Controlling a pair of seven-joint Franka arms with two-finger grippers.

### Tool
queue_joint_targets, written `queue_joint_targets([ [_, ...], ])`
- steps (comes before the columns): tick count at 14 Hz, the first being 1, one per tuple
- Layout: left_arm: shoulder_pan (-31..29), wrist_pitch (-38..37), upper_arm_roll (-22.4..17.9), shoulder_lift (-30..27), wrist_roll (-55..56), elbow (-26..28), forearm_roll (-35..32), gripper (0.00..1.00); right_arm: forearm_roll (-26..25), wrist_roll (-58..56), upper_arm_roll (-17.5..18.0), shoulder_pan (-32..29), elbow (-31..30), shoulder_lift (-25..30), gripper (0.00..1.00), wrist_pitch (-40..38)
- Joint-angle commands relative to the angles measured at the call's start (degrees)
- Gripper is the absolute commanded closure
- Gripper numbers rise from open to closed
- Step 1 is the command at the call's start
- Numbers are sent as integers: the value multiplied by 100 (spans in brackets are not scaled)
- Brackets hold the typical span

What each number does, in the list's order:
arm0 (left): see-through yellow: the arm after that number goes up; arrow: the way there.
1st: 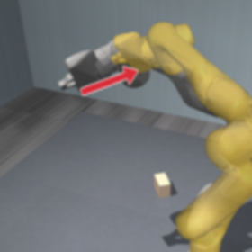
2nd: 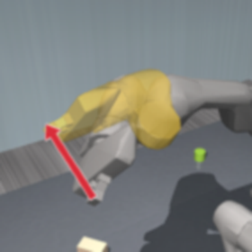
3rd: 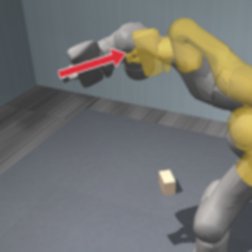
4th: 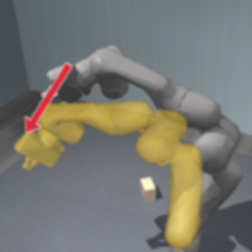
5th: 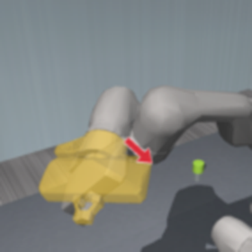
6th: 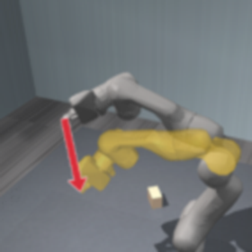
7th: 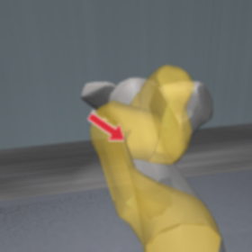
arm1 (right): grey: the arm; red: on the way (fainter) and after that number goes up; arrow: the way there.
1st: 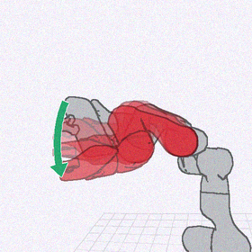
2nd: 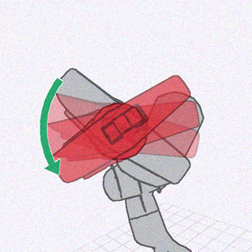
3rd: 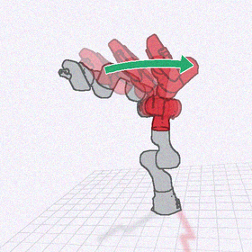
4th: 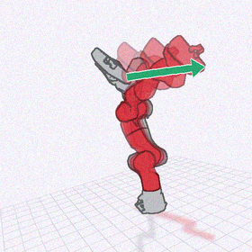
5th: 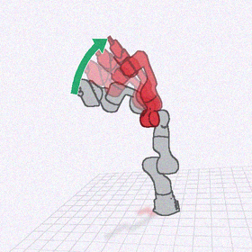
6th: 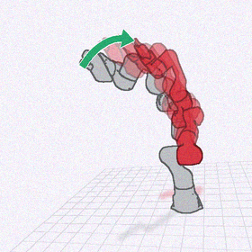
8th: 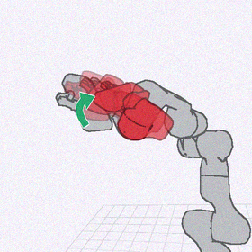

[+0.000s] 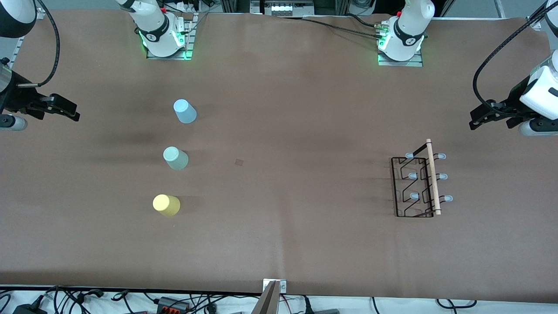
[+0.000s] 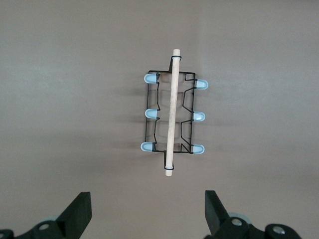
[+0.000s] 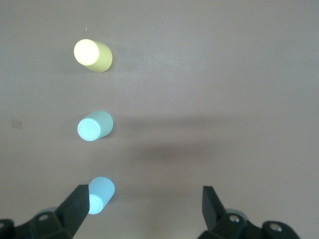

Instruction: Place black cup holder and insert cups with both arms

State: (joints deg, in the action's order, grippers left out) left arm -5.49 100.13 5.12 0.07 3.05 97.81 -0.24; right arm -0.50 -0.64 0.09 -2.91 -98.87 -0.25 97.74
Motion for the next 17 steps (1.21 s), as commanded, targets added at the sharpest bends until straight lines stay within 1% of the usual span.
queue_joint_targets([
  [1, -22, 41, -2, -7, -94, 19, 67, 0, 15, -60, 8, 1, -80, 174, 0, 0],
  [5, -5, 76, 60, 10, -59, -16, 67, 0, 15, -60, 17, -8, -80, 166, 0, -9],
  [12, -14, 551, 60, 317, -76, 106, 67, 0, 15, -60, 17, 1, -80, 140, 0, 9],
  [14, -31, 988, 51, 388, -85, 368, 67, 0, 15, -51, 17, -8, -80, 131, 0, 9],
  [16, -215, 1655, 51, 388, -147, 878, 67, 0, 15, -51, 17, 1, -80, 70, 0, 26],
  [17, -251, 1850, 51, 388, -147, 1054, 67, 0, 24, -51, 17, 1, -80, 17, 0, 26],
])
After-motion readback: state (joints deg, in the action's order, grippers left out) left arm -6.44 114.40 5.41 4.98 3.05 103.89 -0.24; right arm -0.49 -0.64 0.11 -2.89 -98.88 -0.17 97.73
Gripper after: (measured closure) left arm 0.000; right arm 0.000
